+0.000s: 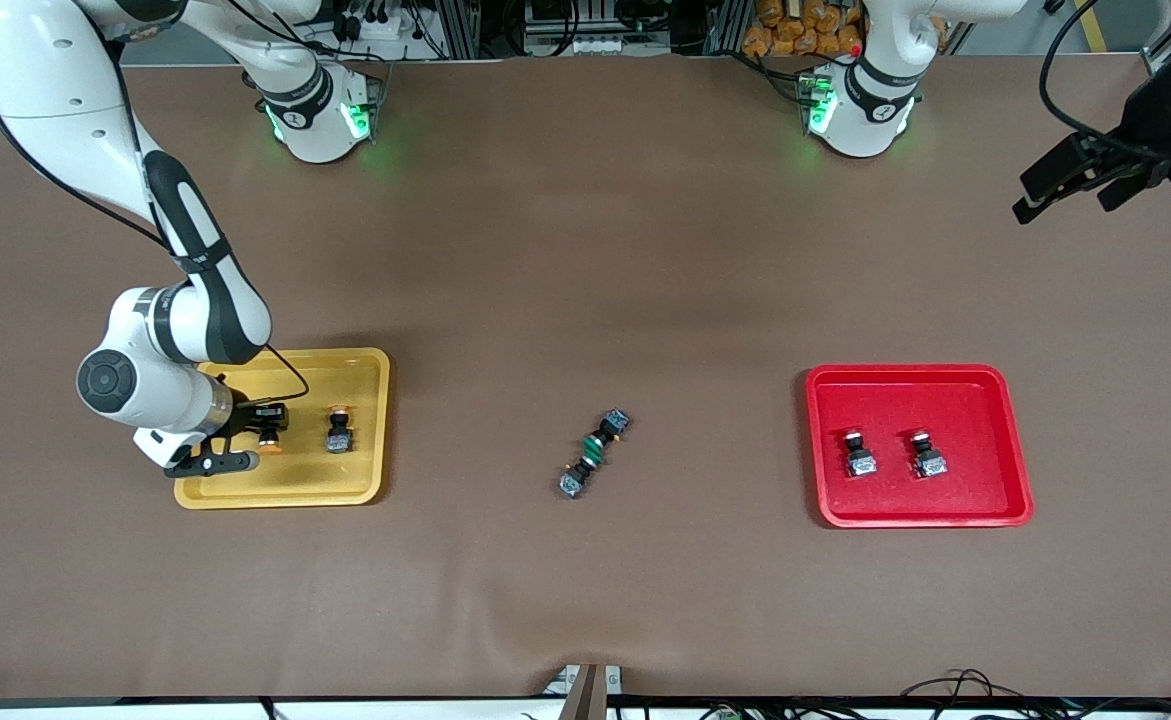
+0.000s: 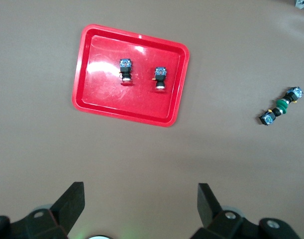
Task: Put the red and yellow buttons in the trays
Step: 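Release the red button in the red tray while the right gripper carries yellow button, then release the yellow button in the yellow tray with the right gripper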
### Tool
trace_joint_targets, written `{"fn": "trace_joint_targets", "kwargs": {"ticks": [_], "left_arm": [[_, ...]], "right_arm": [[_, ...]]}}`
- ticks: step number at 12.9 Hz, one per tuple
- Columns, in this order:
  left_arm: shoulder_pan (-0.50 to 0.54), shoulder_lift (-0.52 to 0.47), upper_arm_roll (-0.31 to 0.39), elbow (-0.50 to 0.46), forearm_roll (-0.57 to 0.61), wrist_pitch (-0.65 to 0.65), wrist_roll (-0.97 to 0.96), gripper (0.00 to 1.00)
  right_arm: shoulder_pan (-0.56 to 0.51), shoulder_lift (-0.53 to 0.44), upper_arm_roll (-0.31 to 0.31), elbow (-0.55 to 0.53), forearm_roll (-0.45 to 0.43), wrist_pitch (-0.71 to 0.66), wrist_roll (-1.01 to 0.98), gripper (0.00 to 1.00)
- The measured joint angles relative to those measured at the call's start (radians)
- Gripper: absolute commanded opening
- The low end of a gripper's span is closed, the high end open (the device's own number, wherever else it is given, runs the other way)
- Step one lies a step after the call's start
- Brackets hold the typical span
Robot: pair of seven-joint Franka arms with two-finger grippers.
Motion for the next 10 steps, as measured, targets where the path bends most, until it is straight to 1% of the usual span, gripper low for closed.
{"fn": "trace_joint_targets", "kwargs": {"ticks": [3, 5, 7, 10], "left_arm": [[0.007, 0.025, 0.004, 0.024, 0.004, 0.008, 0.007, 1.0], [0.013, 0.035, 0.006, 0.039, 0.005, 0.008, 0.052, 1.0], [0.031, 0.036, 0.007, 0.046, 0.006, 0.008, 0.078, 1.0], [0.038, 0.036, 0.008, 0.049, 0.016, 0.008, 0.083, 1.0]], "right_arm": [[0.0, -0.014, 0.002, 0.007, 0.0, -0.009, 0.0, 1.0], [0.0, -0.058, 0.004, 0.025, 0.0, -0.086, 0.0, 1.0], [0.0, -0.139, 0.008, 0.047, 0.001, -0.21, 0.001, 1.0], [0.0, -0.298, 0.015, 0.083, 0.001, -0.416, 0.001, 1.0]]}}
